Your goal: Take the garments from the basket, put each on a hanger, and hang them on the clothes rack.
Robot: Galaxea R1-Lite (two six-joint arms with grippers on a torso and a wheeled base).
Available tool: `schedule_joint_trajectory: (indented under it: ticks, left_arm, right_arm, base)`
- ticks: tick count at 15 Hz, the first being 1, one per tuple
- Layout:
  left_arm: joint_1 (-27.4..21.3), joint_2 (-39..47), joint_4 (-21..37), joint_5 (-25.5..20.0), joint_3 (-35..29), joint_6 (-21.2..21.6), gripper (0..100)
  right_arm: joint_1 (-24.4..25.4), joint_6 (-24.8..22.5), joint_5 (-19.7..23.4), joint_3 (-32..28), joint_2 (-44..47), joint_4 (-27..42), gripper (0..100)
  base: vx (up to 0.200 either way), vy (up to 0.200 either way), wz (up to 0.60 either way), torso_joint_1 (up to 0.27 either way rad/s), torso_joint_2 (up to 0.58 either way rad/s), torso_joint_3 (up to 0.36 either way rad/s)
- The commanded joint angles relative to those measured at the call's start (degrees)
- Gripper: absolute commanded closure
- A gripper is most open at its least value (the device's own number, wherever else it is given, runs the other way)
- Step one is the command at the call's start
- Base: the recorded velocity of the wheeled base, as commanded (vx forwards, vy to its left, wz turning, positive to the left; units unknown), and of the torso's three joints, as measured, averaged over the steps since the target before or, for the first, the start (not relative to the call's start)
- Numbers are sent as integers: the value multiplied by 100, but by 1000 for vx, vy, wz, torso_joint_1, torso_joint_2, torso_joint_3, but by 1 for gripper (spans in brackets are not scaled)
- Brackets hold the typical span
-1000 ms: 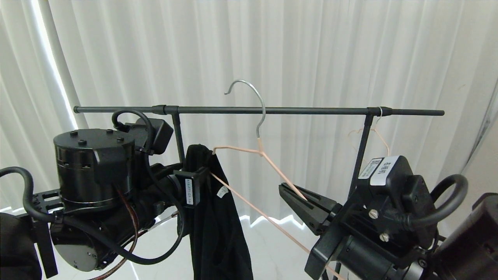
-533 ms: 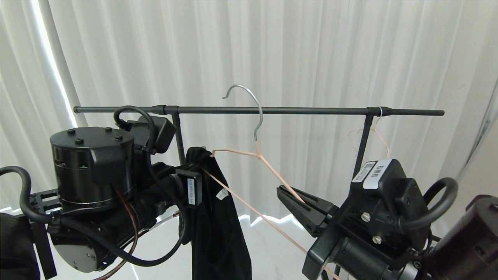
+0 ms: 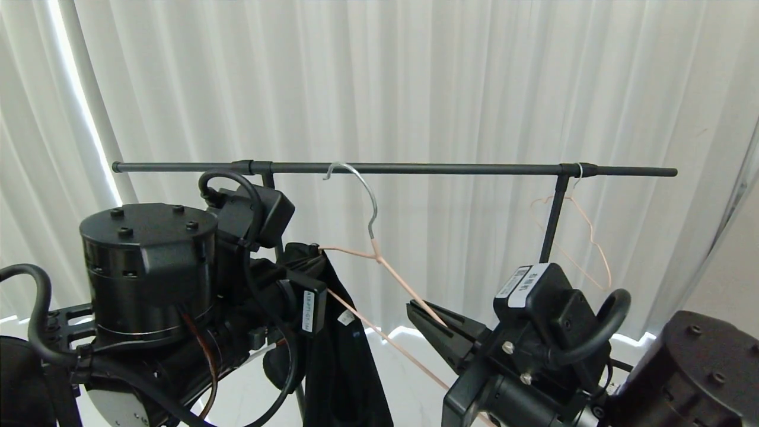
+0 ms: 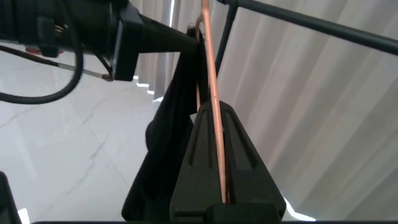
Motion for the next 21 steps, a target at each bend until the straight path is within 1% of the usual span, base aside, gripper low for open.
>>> schedule_joint_trajectory:
  ticks: [1, 3, 7, 9, 12, 13, 14, 16, 17, 18, 19, 20, 21]
  left_arm:
    - [-96, -54, -6, -1, -6, 4, 100]
    - [-246, -142, -6, -71, -6, 13, 100]
    - [-255, -300, -6, -150, 3, 206, 100]
    - [-263, -423, -6, -177, 20, 285, 100]
    - [-255, -590, -6, -405, 117, 470, 100]
    - [-246, -617, -6, -405, 205, 540, 100]
    - [-193, -617, -6, -405, 266, 549, 100]
    - [202, -661, -6, -396, 319, 549, 100]
    - [431, -678, -6, -396, 284, 549, 100]
    - [633, -696, -6, -396, 249, 566, 100]
    - [782, -705, -6, -405, 222, 575, 100]
    - [888, -696, -6, -405, 222, 575, 100]
    - [905, -696, -6, -405, 222, 575, 100]
  right_arm:
    - [10, 49, -1, -104, 225, 3, 100]
    - [10, 198, -1, -288, 454, 3, 100]
    - [-69, 260, -1, -578, 849, 3, 100]
    - [-96, 391, -1, -657, 981, 3, 100]
    - [-105, 453, -10, -789, 1078, 3, 100]
    - [-105, 453, -10, -789, 1086, 3, 100]
    - [-140, 462, -19, -789, 1078, 3, 100]
    - [-377, 479, -19, -719, 902, 3, 100]
    - [-500, 541, -10, -578, 726, 3, 100]
    - [-579, 681, 16, -394, 533, 3, 100]
    - [-588, 954, 51, -253, 295, 3, 100]
    - [-588, 1174, 69, -183, 120, 3, 100]
    - [-588, 1288, 95, -130, 5, 12, 100]
  base:
    - [0, 0, 0, 0, 0, 0]
    - [0, 0, 0, 0, 0, 0]
    - [0, 0, 0, 0, 0, 0]
    - [0, 0, 0, 0, 0, 0]
    - [0, 0, 0, 0, 0, 0]
    - [0, 0, 0, 0, 0, 0]
    - [0, 0, 0, 0, 0, 0]
    - [0, 0, 0, 0, 0, 0]
    - [0, 0, 0, 0, 0, 0]
    - [0, 0, 0, 0, 0, 0]
    - [0, 0, 0, 0, 0, 0]
    - [0, 0, 0, 0, 0, 0]
    - [0, 0, 0, 0, 0, 0]
